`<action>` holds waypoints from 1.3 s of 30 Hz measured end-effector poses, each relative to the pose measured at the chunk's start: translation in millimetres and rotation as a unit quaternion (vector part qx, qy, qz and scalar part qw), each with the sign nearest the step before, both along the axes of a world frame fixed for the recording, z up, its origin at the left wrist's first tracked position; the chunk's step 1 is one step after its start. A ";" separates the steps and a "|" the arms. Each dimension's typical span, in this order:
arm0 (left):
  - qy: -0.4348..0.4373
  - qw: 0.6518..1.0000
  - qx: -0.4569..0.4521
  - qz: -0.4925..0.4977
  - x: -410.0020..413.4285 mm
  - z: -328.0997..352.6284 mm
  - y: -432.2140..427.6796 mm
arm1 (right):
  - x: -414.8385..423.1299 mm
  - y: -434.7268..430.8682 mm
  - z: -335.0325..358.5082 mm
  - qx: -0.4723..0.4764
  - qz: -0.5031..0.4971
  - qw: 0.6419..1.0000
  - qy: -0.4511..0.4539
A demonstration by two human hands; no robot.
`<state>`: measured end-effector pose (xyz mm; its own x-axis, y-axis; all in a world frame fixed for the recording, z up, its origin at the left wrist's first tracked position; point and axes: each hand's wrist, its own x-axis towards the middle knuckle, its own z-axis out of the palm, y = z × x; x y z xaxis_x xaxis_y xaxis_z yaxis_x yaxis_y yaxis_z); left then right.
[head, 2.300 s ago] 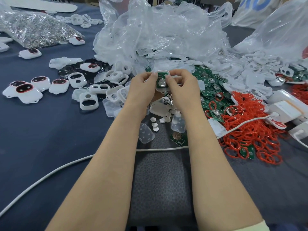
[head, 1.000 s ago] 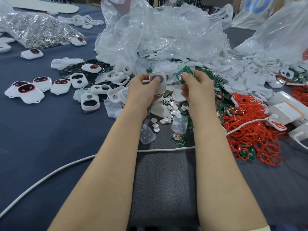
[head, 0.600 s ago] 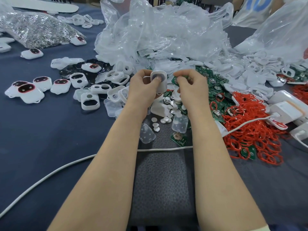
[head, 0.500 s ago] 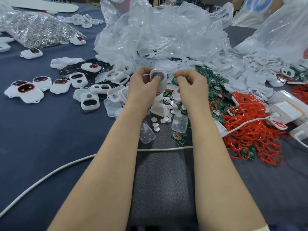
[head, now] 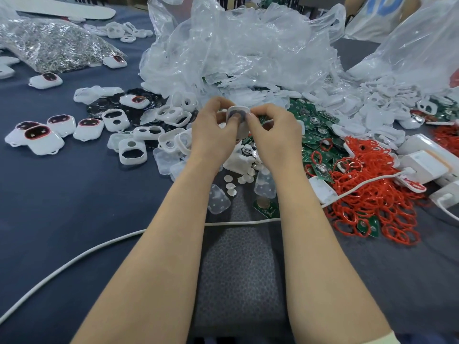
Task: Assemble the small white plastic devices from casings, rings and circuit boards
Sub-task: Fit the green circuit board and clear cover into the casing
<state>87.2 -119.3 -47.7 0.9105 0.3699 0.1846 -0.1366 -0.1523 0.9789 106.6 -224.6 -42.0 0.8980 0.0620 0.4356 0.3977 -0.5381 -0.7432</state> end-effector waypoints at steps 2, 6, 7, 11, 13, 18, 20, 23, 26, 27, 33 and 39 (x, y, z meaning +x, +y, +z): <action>0.003 1.000 -0.001 0.003 -0.2 -0.5 -0.6 | -0.6 0.6 -0.3 -0.008 -0.004 1.000 -0.004; 0.010 1.000 -0.014 -0.005 -1.2 -1.5 -0.8 | -0.2 -0.2 -1.6 -0.025 -0.010 1.000 -0.004; 0.014 1.000 -0.020 -0.012 -1.5 -1.4 -1.0 | 0.2 -0.8 -1.7 -0.024 -0.012 1.000 -0.002; 0.034 0.999 -0.032 -0.027 -1.1 -1.6 -2.3 | 0.9 -2.3 -2.5 -0.016 -0.023 1.000 0.006; 0.041 0.998 -0.039 -0.037 -1.2 -1.8 -2.4 | 1.3 -2.5 -3.5 -0.021 -0.032 0.999 0.013; 0.048 0.995 -0.071 -0.047 -1.2 -1.7 -2.4 | 2.2 -3.7 -3.4 -0.030 -0.044 0.998 0.026; 0.057 0.991 -0.110 -0.046 -0.9 0.0 -2.4 | 1.8 -4.3 -2.5 -0.023 -0.043 0.998 0.032; 0.069 0.984 -0.160 -0.049 0.4 1.9 -1.9 | 0.9 -5.1 -0.6 -0.007 -0.036 0.999 0.028; 0.076 0.969 -0.231 -0.043 0.8 4.8 -1.5 | 3.0 -8.6 0.9 0.013 -0.040 0.999 0.027; 0.079 0.964 -0.252 -0.040 1.1 5.5 -1.5 | 3.9 -10.2 1.5 0.028 -0.040 0.998 0.029; 0.090 0.951 -0.293 -0.037 1.5 6.9 -0.5 | 0.8 -11.8 7.5 0.150 0.004 0.988 0.029; 0.089 0.955 -0.277 -0.051 0.8 5.7 0.5 | -0.6 -8.5 9.8 0.111 0.060 0.992 0.024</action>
